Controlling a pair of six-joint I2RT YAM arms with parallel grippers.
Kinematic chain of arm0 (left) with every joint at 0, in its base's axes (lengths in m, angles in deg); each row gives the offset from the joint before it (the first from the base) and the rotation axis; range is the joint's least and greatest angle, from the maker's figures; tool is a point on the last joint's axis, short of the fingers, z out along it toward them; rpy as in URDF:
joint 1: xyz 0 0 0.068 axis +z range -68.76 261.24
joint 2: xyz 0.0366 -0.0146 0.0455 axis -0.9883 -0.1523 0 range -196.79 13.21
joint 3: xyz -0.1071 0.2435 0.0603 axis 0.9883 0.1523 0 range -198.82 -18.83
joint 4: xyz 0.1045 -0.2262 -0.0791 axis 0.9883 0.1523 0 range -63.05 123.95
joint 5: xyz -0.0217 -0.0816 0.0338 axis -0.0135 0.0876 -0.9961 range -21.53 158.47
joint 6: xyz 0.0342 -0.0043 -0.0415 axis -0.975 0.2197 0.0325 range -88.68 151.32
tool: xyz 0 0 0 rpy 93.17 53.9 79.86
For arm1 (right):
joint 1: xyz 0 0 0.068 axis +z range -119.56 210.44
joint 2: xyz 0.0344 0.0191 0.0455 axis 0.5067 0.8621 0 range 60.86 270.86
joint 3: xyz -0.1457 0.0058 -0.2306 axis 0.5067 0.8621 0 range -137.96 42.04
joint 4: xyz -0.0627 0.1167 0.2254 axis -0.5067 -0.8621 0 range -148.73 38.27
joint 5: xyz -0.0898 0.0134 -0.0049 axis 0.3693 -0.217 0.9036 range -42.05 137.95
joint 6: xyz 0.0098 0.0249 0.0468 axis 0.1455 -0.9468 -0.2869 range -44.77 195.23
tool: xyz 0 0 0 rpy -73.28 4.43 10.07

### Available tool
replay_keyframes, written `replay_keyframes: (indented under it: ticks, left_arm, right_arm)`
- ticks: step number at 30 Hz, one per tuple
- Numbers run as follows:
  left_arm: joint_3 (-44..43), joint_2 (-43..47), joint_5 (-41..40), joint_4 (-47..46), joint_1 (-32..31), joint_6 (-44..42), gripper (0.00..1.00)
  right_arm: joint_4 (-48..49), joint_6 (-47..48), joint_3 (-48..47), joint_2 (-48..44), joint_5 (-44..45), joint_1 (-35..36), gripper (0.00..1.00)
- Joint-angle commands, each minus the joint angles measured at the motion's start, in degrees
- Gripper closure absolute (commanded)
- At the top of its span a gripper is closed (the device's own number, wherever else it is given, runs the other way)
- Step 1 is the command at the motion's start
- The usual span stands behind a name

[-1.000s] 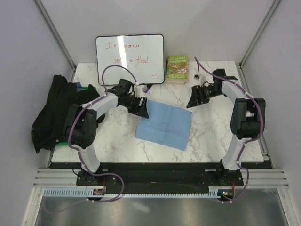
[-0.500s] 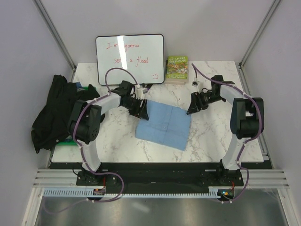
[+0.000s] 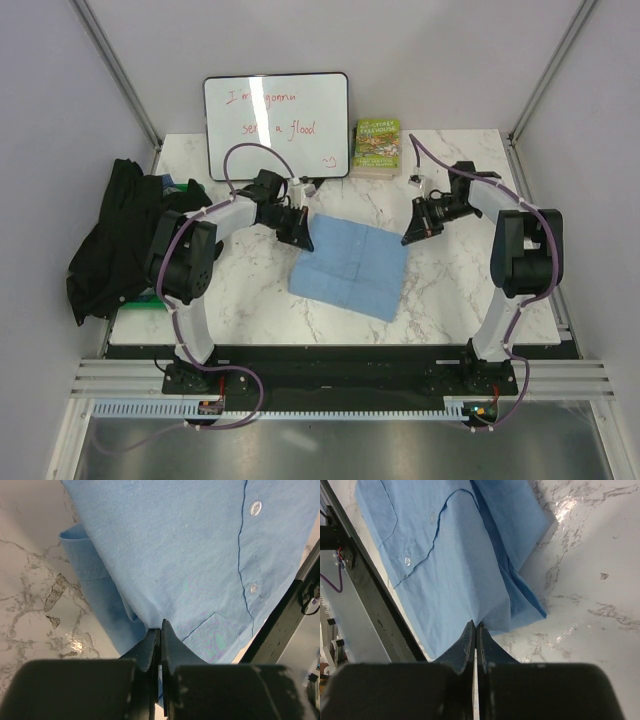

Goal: Fold and stack the long sleeve shirts
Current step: Fold the shirt

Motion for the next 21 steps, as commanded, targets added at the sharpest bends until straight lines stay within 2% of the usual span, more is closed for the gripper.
replay_keyframes:
  ticks: [1, 6, 12, 13, 16, 20, 21]
  left_arm:
    - [0.6, 1.1, 0.6, -2.4, 0.7, 0.7, 0.98]
    - [-0.5, -1.7, -2.3, -3.4, 1.0, 0.4, 0.98]
    - [-2.2, -3.5, -5.4, -3.9, 2.0, 1.8, 0.88]
    - [-2.3, -3.3, -5.6, -3.9, 2.2, 2.0, 0.80]
    - [-2.6, -1.6, -5.2, -3.1, 3.2, 2.6, 0.65]
    - [0.1, 4.0, -1.9, -3.3, 5.0, 4.4, 0.59]
    - [0.9, 5.4, -1.0, -3.3, 5.0, 4.7, 0.57]
  right_arm:
    - [-4.1, -1.1, -3.9, -2.4, 1.3, 0.1, 1.00]
    - [2.7, -3.8, -3.9, 2.5, 7.4, 0.0, 1.00]
    - [10.8, -8.4, -6.0, 7.6, 11.5, 0.1, 1.00]
    - [10.9, -8.5, -7.2, 8.8, 11.8, 0.0, 1.00]
    - [10.8, -8.4, -8.6, 9.7, 13.1, 0.1, 1.00]
    - [10.6, -10.2, -10.5, 9.1, 12.2, 0.1, 1.00]
    - [10.6, -10.7, -10.6, 8.5, 11.7, 0.1, 0.93]
